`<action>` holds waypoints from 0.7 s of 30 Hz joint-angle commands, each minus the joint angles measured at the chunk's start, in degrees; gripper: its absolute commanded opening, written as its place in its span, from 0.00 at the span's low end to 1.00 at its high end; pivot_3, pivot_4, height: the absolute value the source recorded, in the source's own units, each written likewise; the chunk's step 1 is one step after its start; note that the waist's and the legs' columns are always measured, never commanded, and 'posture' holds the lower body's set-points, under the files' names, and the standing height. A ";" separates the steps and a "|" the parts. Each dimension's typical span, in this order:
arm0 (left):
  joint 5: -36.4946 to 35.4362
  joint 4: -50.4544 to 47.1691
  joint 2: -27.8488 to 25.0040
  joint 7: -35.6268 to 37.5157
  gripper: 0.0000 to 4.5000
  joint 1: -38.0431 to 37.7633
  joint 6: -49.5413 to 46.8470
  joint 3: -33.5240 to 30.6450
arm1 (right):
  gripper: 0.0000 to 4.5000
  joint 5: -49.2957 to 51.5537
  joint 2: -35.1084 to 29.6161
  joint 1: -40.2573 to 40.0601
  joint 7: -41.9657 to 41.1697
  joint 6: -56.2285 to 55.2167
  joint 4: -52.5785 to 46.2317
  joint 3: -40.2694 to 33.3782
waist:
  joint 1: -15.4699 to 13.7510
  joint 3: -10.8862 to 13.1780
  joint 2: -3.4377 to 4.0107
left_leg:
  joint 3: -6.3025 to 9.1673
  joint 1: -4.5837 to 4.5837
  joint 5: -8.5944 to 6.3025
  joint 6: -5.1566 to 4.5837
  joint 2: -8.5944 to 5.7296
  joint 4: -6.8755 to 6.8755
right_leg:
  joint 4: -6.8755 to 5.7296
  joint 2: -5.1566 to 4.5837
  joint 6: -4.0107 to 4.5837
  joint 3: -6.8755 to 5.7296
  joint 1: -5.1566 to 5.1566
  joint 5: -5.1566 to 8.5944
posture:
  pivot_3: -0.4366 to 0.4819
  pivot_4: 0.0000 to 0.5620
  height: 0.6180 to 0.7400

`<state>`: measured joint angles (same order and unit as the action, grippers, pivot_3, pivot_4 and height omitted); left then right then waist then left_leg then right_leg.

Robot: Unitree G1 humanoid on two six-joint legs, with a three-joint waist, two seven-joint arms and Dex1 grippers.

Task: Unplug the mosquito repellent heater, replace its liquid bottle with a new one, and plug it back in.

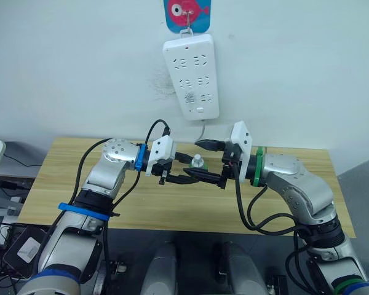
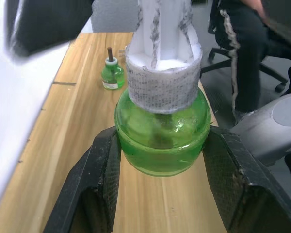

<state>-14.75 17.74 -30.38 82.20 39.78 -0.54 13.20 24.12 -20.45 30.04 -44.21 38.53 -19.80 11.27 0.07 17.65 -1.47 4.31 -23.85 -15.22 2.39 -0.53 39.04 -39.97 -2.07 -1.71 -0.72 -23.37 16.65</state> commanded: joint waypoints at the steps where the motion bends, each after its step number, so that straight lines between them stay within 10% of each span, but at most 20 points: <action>1: 0.01 -0.39 0.51 0.47 0.48 0.91 1.12 -0.39 | 0.99 -1.44 0.26 0.38 1.00 -3.13 0.65 0.00 | 0.01 -0.01 0.00 | -0.01 0.00 0.00 0.00 0.00 0.00 | 0.00 0.00 0.00 0.01 0.00 0.00 | 0.54 0.41 1.00; 21: 0.18 -0.93 0.41 0.85 0.48 0.03 1.43 -0.78 | 0.99 5.90 -14.95 -3.03 -12.48 -3.73 -0.49 -6.54 | 0.28 -0.12 -0.03 | -0.05 0.00 0.00 -0.01 0.06 0.00 | -0.02 0.03 0.00 0.01 -0.01 0.00 | 0.53 0.40 1.00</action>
<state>-14.20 18.21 -29.99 82.87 39.38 -0.31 13.19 28.11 -35.51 26.80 -55.82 34.68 -17.80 5.56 0.35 17.53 -1.50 4.26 -23.85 -15.22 2.38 -0.47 39.04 -40.00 -2.04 -1.71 -0.71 -23.39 16.65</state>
